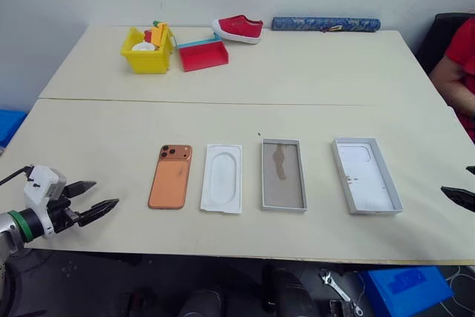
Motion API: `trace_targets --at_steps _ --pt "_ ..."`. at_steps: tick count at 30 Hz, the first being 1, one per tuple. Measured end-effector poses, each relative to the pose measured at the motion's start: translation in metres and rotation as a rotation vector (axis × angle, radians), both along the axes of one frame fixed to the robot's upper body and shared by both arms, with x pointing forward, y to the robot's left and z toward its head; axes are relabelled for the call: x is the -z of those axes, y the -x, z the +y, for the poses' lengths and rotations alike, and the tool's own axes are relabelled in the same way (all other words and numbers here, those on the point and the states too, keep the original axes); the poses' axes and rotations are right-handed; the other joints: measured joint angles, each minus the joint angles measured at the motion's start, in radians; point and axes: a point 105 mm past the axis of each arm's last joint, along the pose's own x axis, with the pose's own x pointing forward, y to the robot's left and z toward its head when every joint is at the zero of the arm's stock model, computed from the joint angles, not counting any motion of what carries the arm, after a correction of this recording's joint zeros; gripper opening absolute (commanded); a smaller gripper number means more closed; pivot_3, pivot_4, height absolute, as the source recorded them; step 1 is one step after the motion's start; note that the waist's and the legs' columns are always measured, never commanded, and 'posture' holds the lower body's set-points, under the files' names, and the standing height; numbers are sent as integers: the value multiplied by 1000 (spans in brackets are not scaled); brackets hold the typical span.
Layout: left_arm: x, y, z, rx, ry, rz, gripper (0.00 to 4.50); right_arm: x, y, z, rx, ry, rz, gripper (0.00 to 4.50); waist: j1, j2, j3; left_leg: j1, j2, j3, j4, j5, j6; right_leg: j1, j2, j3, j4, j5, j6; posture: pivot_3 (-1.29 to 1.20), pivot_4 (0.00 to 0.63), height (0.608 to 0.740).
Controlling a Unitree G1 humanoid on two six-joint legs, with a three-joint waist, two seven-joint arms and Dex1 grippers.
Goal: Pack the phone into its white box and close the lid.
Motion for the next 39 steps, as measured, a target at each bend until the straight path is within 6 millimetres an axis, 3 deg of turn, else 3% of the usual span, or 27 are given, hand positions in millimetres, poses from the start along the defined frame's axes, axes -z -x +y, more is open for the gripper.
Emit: trace_targets --at_steps 24,28,33,39 --pt "7 -1 4 -15 -1 15 4469 -5 -5 10 6 29 -11 4500 1 0 0 0 0 0 0 0 0 0 0 0 1 0 0 0 150 740" --pt "3 -5 1 -10 16 4 4469 -8 -6 19 -17 46 -22 4500 1 0 0 0 0 0 0 0 0 0 0 0 1 0 0 0 150 740" --pt "-12 -11 -26 74 118 18 4469 -20 -10 51 -123 53 -43 4500 1 0 0 0 0 0 1 0 0 0 0 0 5 0 0 0 150 740" --pt "-35 -22 -83 250 227 122 4469 -30 -8 124 -372 62 -64 4500 2 0 0 0 0 -1 2 0 0 0 0 -1 6 0 1 0 150 740"
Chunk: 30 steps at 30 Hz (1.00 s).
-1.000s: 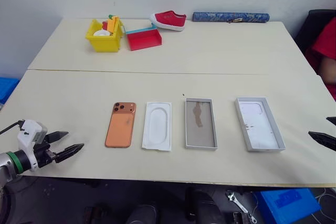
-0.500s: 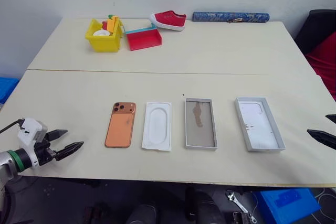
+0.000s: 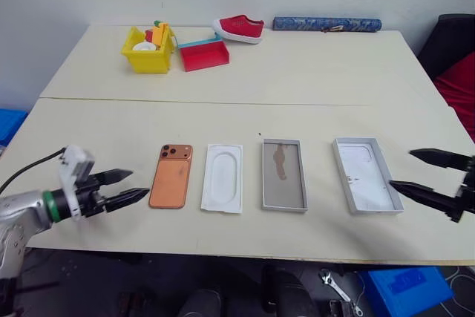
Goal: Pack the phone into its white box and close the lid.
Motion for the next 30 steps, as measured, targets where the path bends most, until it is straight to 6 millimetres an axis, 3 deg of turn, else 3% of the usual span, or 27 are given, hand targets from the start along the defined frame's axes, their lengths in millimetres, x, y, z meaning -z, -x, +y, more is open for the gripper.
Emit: trace_targets --at_steps 6,11,13,17,23,29,30 --pt "-1 -6 -46 130 58 263 4469 1 8 65 -248 34 -35 4500 -3 -1 0 0 -1 0 1 0 0 -1 0 -1 0 0 0 0 150 740" --pt "6 -13 -66 149 90 430 4469 5 12 87 -334 33 -39 4500 -2 -2 0 -1 -1 0 1 0 0 -1 0 -1 0 0 0 0 150 740" --pt "9 -17 -75 161 100 479 3856 10 15 97 -377 17 -33 4500 -1 -3 0 -1 -1 -1 2 0 -1 -1 0 -2 0 0 0 0 150 740" --pt "20 -21 -80 155 86 546 2557 13 18 103 -399 18 -31 4500 -3 -4 0 -1 -1 -1 2 0 -1 -2 0 -2 1 0 0 0 150 740" --pt "32 -25 -96 176 78 617 2557 16 18 104 -386 0 -35 4500 -2 -5 0 -1 -1 -1 3 1 -1 -2 0 -2 1 0 0 0 150 740" --pt "34 -28 -97 175 74 619 2557 21 20 103 -378 -1 -22 4500 0 -5 -1 -1 -2 -1 3 1 -1 -1 0 -2 2 0 0 0 150 740" --pt "35 -29 -98 177 77 616 2380 21 20 103 -376 1 -28 4500 1 -5 -1 -1 -2 -1 4 1 -1 -1 0 -2 2 0 0 0 150 740"
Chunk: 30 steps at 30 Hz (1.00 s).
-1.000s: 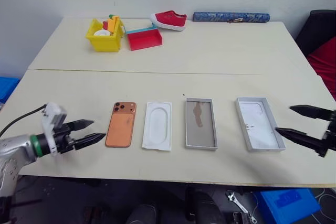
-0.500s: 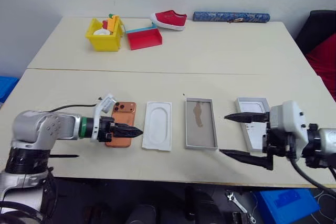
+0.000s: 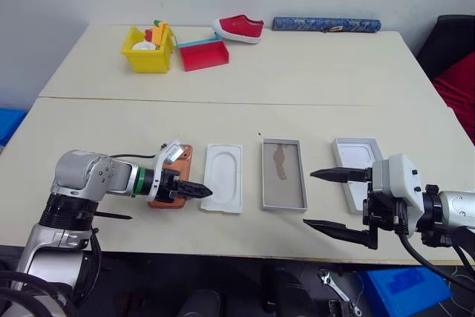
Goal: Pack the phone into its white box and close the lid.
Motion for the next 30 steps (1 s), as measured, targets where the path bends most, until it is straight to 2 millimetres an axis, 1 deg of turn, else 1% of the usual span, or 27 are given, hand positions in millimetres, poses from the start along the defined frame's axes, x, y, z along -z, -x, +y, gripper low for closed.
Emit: trace_targets --at_steps 2,6,8,13,20,23,24,26,28,30 --pt "2 -1 -1 -5 7 4 1966 0 0 0 4 1 -3 4500 2 0 0 0 0 0 0 0 0 0 0 0 0 0 0 0 150 740" --pt "8 -4 -3 -25 24 30 656 2 0 -1 8 2 1 4500 5 0 0 0 0 0 1 0 0 0 0 0 0 0 0 0 150 740" --pt "6 -7 -6 -33 51 31 21 2 0 -1 10 2 3 4500 9 0 -1 0 0 0 1 0 0 0 0 0 0 0 0 0 150 740" --pt "3 -12 -8 -64 97 47 21 4 1 -2 15 6 9 4500 14 0 -1 0 0 0 4 0 0 0 0 0 1 0 0 0 150 740" --pt "1 -9 -3 -86 113 81 21 7 -1 -3 12 56 -30 4500 14 0 -1 0 0 0 5 -1 -1 0 0 1 4 0 0 0 150 740" --pt "-2 -7 8 -117 107 108 21 16 -2 -2 -11 108 -40 4500 9 -1 0 0 0 0 5 -1 -1 0 1 0 4 0 0 0 150 740" --pt "-9 -6 16 -138 118 111 21 24 -4 -1 -27 130 -35 4500 5 -2 0 0 0 0 5 -1 -1 -1 1 0 4 0 0 0 150 740" --pt "-18 -1 27 -148 148 108 21 30 -11 3 -48 156 -44 4500 -3 -2 1 -1 0 0 6 -1 -1 -1 1 0 5 0 0 0 150 740" --pt "-27 4 34 -145 187 97 21 39 -19 5 -59 184 -47 4500 -12 -3 1 0 0 0 6 -1 -2 -1 1 0 5 0 0 0 150 740" --pt "-38 10 37 -124 232 75 0 54 -28 7 -69 215 -29 4114 -11 -2 1 -1 0 0 6 -1 -2 -1 1 0 5 0 0 0 150 740"
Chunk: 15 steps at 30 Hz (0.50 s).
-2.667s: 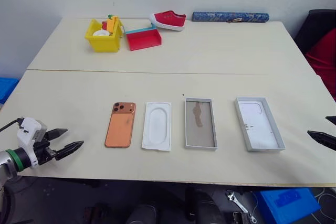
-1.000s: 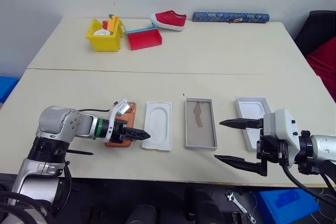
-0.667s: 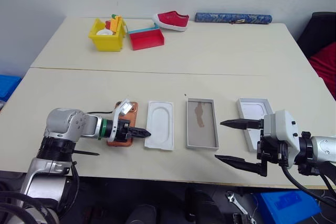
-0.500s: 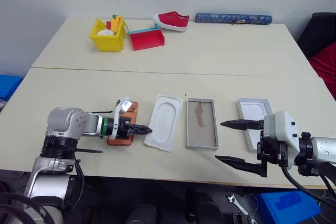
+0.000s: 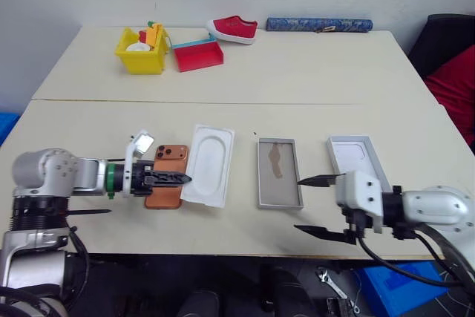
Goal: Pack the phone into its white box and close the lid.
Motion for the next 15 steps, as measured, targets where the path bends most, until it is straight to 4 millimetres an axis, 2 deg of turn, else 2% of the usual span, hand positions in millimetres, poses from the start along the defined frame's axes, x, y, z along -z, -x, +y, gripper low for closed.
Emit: trace_targets --at_steps 4,9,12,15 --pt "2 7 0 0 53 14 0 19 -15 8 -34 40 -10 2994 7 0 0 -1 0 -1 1 0 0 0 0 -1 0 0 0 0 150 740" --pt "4 9 -10 -3 80 -4 0 43 -29 11 -25 61 5 1266 7 0 0 -2 -1 -1 2 0 0 0 0 -2 0 0 0 0 150 740" --pt "2 9 -17 -2 106 -13 0 46 -29 9 -39 79 -8 112 5 0 0 -1 0 -1 2 0 0 0 0 -2 0 0 0 0 150 740" --pt "3 8 -29 9 119 -14 0 47 -18 8 -78 82 9 46 7 0 0 -2 0 -2 3 0 -1 0 0 -2 1 0 0 0 150 740"
